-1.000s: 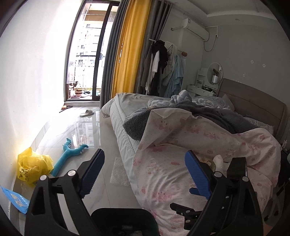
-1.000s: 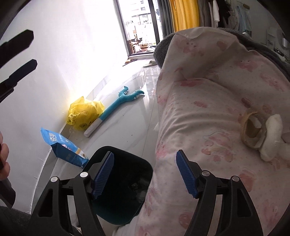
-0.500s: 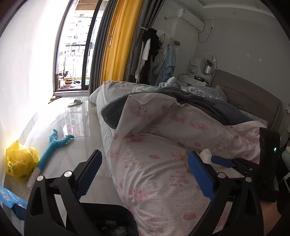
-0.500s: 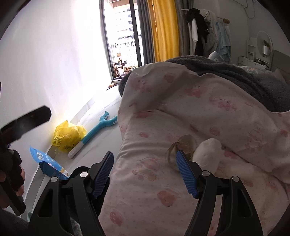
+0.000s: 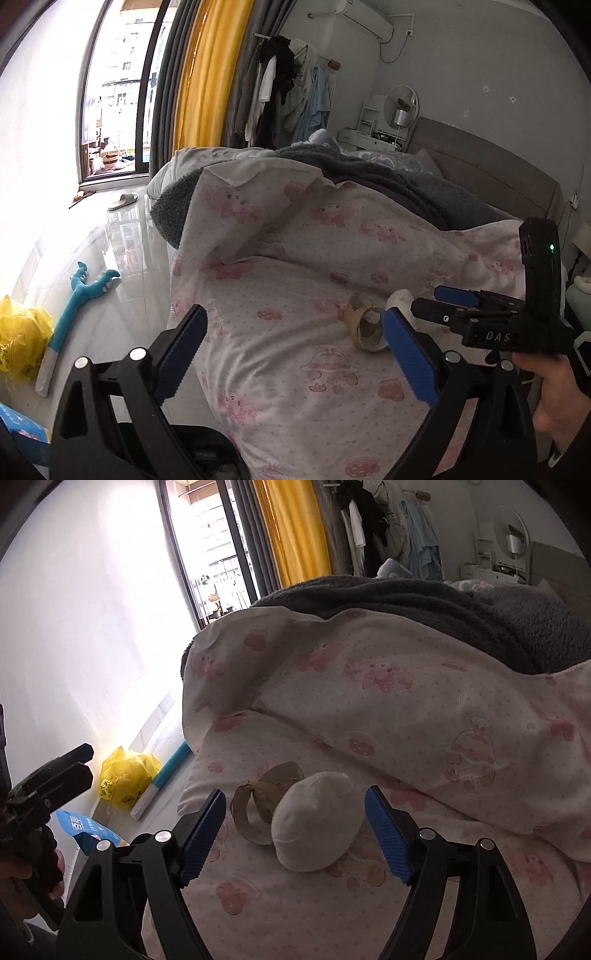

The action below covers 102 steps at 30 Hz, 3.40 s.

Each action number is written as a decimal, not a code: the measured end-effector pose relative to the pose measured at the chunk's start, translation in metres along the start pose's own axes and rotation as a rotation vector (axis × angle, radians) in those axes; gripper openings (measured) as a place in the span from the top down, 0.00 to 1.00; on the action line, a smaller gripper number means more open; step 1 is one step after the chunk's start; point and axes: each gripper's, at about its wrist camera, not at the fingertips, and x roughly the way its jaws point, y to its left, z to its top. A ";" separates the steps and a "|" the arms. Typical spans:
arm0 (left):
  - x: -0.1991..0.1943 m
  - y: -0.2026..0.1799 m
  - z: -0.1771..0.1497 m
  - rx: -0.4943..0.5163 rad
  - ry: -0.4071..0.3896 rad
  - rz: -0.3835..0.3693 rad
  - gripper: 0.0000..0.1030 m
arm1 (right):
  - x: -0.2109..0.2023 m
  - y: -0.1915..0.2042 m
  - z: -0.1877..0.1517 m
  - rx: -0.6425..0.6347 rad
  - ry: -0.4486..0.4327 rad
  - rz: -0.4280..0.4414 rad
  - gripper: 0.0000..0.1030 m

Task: Collect trash
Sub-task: 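Grasp the brown cardboard tube with left gripper while right grasps a white cotton ball, then carry both items over the teal bin and open both grippers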

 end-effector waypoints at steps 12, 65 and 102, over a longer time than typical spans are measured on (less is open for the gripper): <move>0.036 -0.022 -0.007 0.051 0.090 -0.109 0.05 | 0.035 -0.035 -0.003 0.111 0.090 0.061 0.22; 0.115 -0.075 -0.034 -0.007 0.244 -0.062 0.53 | -0.016 -0.038 0.018 0.157 -0.038 0.102 0.48; 0.040 0.074 -0.068 -0.079 0.394 0.120 0.53 | 0.029 0.116 0.015 -0.027 0.024 0.257 0.48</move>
